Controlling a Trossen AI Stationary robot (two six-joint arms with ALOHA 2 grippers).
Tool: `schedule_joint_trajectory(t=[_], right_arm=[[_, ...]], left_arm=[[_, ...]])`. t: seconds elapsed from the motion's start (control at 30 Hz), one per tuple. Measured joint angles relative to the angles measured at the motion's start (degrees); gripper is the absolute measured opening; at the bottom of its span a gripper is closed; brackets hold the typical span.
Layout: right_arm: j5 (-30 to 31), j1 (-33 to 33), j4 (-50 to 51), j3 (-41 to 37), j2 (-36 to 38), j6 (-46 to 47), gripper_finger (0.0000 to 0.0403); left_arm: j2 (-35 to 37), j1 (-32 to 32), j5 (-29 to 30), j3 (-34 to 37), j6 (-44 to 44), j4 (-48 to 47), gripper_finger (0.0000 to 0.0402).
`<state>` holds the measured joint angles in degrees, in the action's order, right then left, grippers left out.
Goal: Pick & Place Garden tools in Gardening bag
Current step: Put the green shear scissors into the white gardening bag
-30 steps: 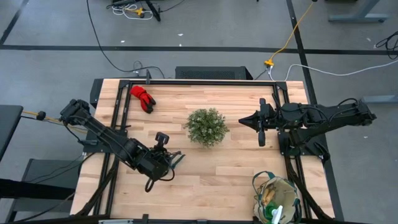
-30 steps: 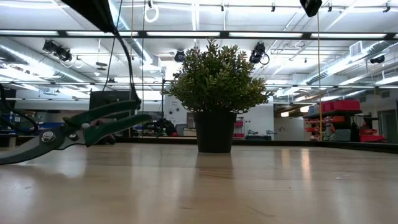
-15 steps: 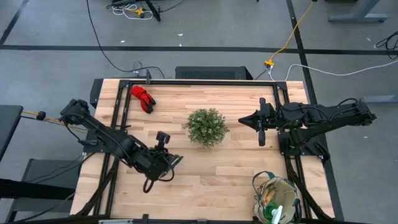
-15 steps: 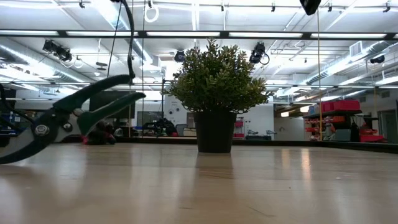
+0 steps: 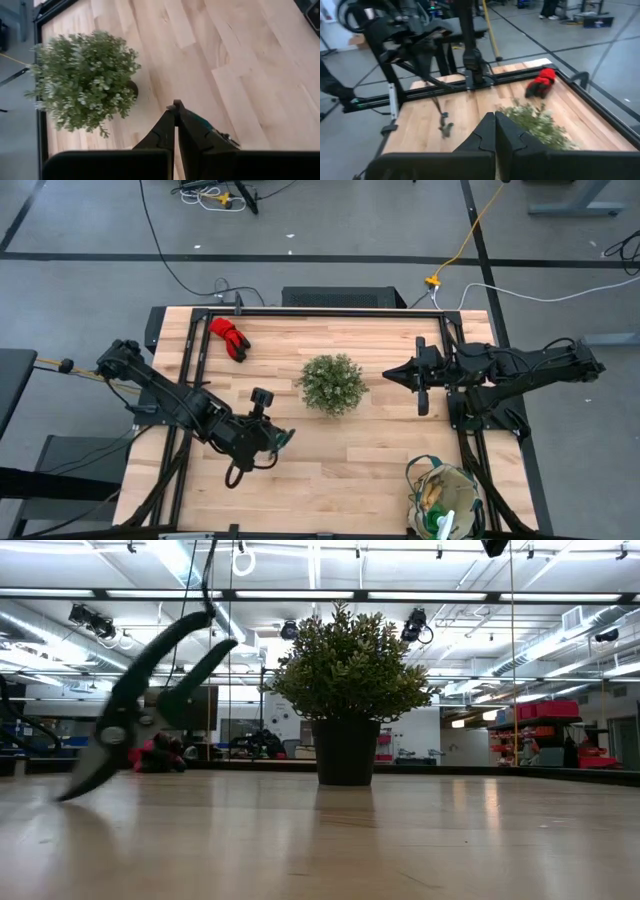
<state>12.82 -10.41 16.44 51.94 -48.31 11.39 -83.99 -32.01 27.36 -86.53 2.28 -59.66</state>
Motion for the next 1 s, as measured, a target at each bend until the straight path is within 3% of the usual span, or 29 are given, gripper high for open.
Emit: schedule_joint_trajectory(t=[0.67, 1.0], right_arm=[[-4.56, -0.04, -3.51, 0.0, 0.0, 0.1, 0.0], [-7.84, -0.04, -5.81, 0.95, -0.02, -2.34, 0.0]], left_arm=[[-0.02, 0.75, 2.88, -10.63, 0.04, -1.16, 0.0011], [-0.02, 4.4, 2.68, -15.13, -1.38, -1.11, 0.0011]])
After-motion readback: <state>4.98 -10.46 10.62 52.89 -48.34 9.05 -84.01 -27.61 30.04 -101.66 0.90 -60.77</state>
